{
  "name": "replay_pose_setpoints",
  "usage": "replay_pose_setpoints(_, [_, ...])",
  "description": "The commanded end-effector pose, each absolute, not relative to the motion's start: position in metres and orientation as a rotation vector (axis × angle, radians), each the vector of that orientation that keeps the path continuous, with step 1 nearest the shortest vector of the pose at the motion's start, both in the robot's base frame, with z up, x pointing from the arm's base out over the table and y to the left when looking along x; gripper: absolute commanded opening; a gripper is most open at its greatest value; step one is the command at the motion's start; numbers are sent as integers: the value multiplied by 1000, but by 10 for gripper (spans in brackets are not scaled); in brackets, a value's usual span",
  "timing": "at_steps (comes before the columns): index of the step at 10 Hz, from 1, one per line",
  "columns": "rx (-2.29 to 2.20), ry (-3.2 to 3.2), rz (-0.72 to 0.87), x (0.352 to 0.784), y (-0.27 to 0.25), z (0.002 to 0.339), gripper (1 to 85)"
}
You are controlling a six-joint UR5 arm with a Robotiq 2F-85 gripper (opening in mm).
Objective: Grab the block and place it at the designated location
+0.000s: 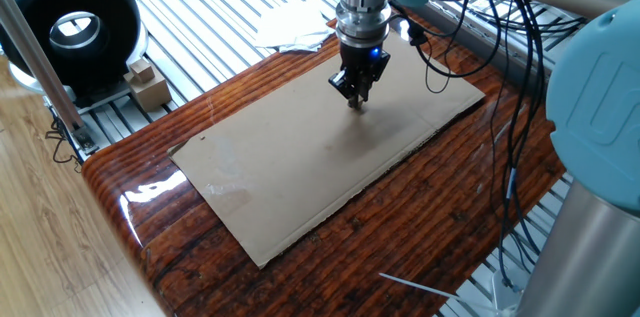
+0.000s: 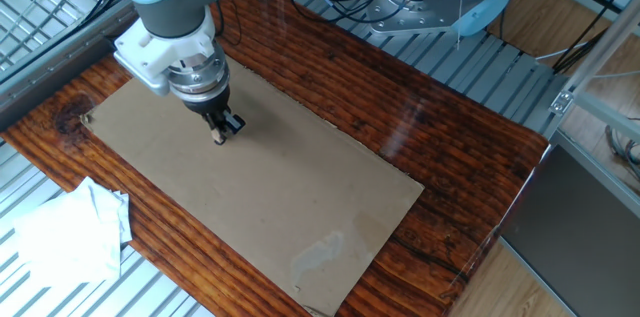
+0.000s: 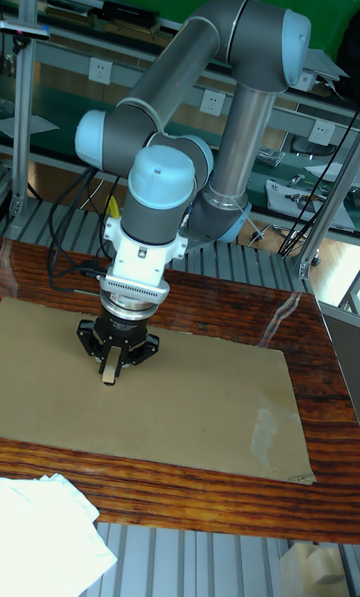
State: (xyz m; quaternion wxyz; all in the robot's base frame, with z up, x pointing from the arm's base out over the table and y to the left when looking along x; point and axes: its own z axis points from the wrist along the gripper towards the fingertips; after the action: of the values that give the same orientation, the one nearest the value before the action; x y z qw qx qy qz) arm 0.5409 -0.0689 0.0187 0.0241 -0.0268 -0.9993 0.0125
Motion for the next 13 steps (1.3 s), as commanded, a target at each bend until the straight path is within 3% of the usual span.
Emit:
replay_pose_setpoints(1, [-95, -3098, 17, 543, -66, 19, 10])
replay_pose_setpoints(13, [-90, -3104, 31, 543, -68, 20, 10])
